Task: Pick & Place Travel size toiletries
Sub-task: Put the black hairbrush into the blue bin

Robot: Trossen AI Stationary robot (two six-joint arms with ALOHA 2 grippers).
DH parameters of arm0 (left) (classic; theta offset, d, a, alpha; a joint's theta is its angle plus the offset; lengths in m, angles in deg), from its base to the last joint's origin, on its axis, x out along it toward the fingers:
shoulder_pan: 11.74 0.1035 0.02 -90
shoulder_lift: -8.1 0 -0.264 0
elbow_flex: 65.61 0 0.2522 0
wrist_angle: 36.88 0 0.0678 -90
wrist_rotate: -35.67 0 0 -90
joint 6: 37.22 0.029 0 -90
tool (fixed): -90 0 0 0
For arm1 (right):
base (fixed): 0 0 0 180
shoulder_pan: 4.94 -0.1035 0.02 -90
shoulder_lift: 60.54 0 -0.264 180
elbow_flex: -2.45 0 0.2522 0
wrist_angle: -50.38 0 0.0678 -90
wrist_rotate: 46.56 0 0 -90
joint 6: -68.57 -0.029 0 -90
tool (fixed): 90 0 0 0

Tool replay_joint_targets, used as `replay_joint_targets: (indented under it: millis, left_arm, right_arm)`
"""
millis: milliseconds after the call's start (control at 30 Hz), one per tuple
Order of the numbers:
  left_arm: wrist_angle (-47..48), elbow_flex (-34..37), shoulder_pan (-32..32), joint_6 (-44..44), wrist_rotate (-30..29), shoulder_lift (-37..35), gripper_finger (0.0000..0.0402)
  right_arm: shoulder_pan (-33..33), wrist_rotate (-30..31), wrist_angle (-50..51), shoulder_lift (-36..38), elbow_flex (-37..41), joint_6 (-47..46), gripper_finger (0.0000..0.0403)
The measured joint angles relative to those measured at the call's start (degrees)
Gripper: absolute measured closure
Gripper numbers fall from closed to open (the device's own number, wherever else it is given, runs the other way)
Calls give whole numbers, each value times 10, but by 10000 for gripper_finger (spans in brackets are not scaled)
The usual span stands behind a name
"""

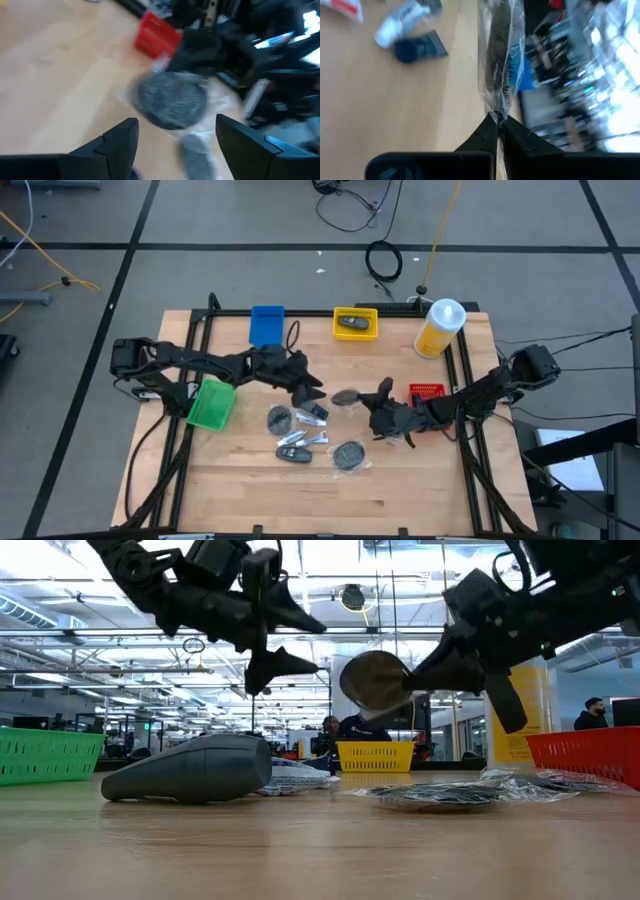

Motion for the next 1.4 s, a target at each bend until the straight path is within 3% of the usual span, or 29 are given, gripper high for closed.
replay_joint_targets:
  millis: [267,533,733,1100,1267,1400]
  left_arm:
    - [-32,1,-4,-71,7,10,139]
    - [-165,-1,-2,-107,61,45,139]
    - [-190,-2,2,-117,52,54,139]
    - [-168,-2,16,-102,37,54,139]
    - [-168,-2,43,-88,79,54,133]
    - [-168,-2,50,-89,83,54,114]
  right_arm:
    - [0,4,-76,0,0,278,402]
    - [16,1,-160,0,0,468,400]
    - [29,-42,-180,0,0,508,400]
    - [45,-40,-202,0,0,572,399]
    - [19,4,-202,0,0,569,399]
    - [7,3,-207,0,0,572,399]
